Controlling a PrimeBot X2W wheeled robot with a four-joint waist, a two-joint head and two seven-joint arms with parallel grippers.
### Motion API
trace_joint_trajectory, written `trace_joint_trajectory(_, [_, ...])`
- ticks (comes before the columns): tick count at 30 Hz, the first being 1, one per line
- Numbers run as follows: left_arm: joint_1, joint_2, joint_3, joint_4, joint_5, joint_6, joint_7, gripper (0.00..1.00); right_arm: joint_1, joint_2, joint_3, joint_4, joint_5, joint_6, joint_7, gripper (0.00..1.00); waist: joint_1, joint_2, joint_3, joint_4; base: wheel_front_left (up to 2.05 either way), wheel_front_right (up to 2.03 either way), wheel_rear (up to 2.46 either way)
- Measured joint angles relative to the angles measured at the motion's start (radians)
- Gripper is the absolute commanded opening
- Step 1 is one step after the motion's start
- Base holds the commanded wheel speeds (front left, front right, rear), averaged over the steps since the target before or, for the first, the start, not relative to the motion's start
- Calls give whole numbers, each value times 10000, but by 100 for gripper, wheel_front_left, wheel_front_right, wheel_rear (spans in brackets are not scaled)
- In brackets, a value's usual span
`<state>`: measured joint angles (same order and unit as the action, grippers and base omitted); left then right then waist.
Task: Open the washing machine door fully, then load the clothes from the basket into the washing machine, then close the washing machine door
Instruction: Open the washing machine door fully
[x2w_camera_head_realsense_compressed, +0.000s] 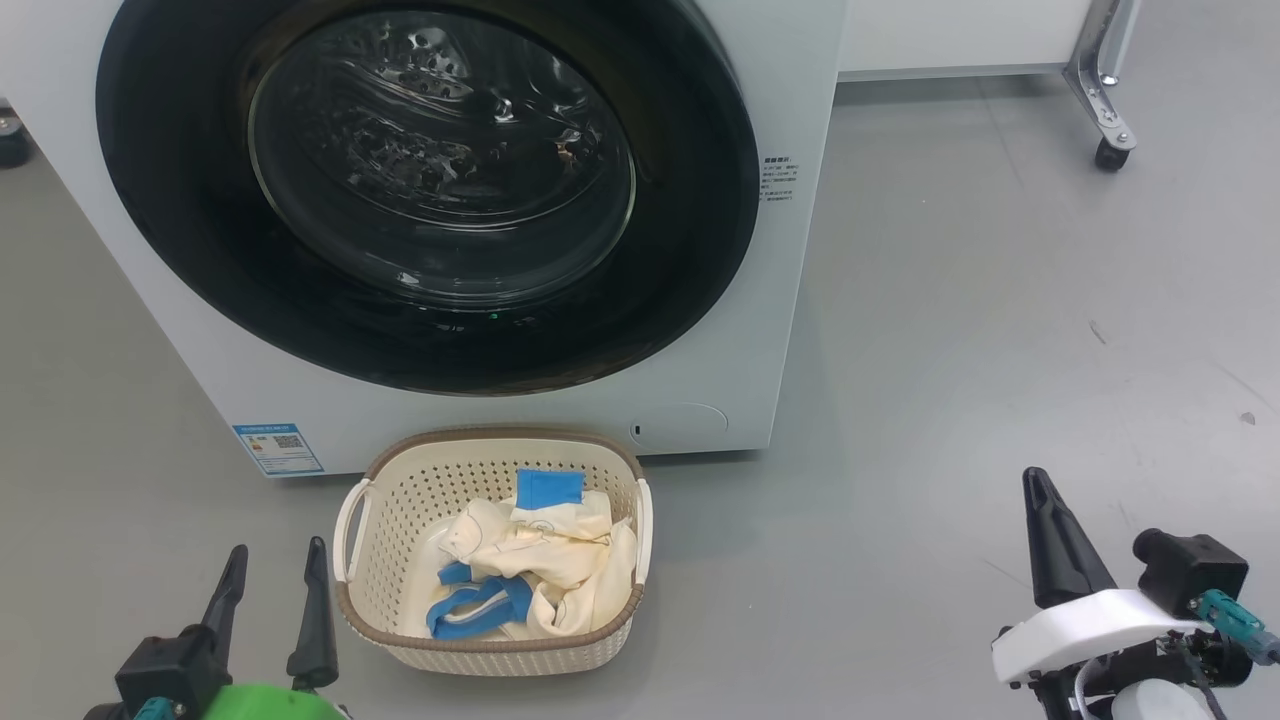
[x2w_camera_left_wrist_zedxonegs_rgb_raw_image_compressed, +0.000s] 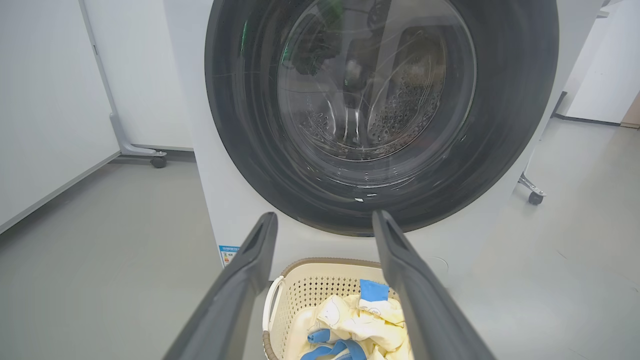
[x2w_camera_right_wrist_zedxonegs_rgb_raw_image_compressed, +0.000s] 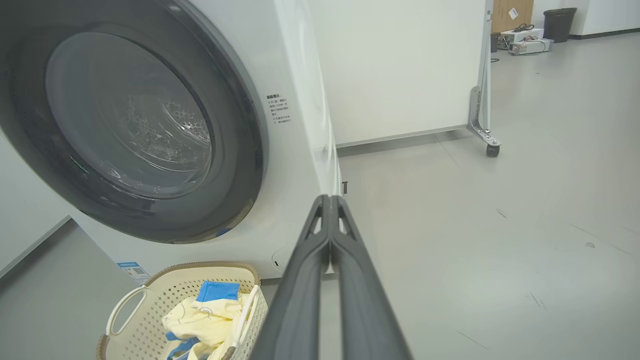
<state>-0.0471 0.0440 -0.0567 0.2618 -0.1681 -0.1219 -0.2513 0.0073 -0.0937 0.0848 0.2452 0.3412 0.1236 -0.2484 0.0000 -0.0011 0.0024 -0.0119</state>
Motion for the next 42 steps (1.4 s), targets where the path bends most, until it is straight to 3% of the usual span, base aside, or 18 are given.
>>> trace_joint_trajectory(11, [12, -2, -40, -10, 0, 0, 0, 100, 45, 510, -989, 25, 2558, 0, 0, 0, 0, 0, 72, 54, 0, 0, 0])
trace_joint_trajectory(12, [17, -8, -104, -13, 0, 0, 0, 100, 48, 550, -1206, 59, 3321, -2, -15, 0, 0, 0, 119, 78, 0, 0, 0])
trace_joint_trajectory(19, [75, -10, -184, -36, -88, 0, 0, 100, 31, 575, -1827, 123, 5747, -2, -27, 0, 0, 0, 301, 174, 0, 0, 0])
trace_joint_trajectory(27, [105, -15, -426, -130, -151, 0, 0, 100, -206, 554, -1766, 221, 8182, -2, -27, 0, 0, 0, 626, 344, 0, 0, 0])
trace_joint_trajectory(42, [-162, 109, -704, -614, -173, 0, 0, 100, -1626, -564, -2117, -418, 10972, -2, 744, 0, 0, 0, 1820, 532, 0, 0, 0])
